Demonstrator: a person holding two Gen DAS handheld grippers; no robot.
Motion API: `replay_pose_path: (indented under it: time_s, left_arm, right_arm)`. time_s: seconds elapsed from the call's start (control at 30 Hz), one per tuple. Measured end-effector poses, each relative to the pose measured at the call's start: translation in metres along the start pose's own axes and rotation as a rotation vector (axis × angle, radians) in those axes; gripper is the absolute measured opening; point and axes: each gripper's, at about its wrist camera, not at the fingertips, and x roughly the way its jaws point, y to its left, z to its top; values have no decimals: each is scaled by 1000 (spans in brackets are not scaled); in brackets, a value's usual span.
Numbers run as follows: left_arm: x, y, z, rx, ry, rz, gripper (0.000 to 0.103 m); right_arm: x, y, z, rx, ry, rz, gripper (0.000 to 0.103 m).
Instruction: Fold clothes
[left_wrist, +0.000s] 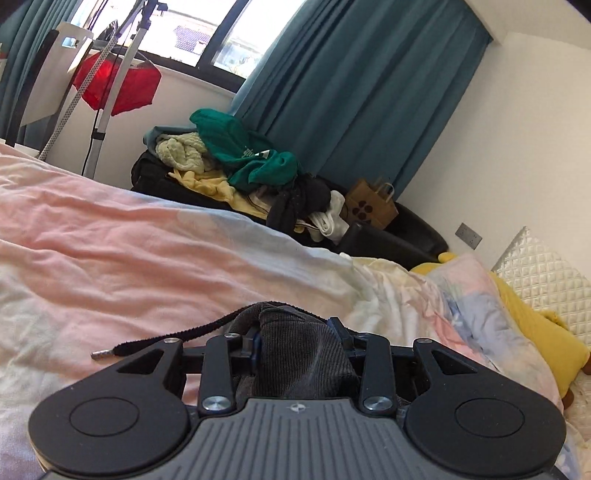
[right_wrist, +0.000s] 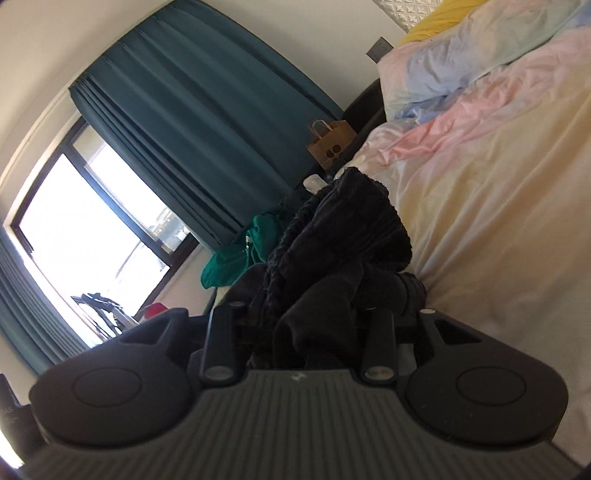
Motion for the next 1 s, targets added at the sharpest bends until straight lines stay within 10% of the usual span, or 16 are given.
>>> replay_pose_path:
  time_s: [0.23, 0.67, 0.8, 1.0]
  left_arm:
    - [-25, 42, -33, 41, 149, 66, 43]
    - [-183, -4, -13, 270, 100, 23, 83]
    - [-236, -20, -14, 326, 57, 5, 103]
    - [-302, -38, -31, 428, -19, 43, 103]
  right_arm:
    - [-21, -23, -37, 143, 173, -167, 64]
    - [-118, 16, -27, -8, 128, -353, 78]
    - [-162, 45, -21, -84, 67, -332, 78]
    - [-207, 109, -26, -336, 14, -234, 79]
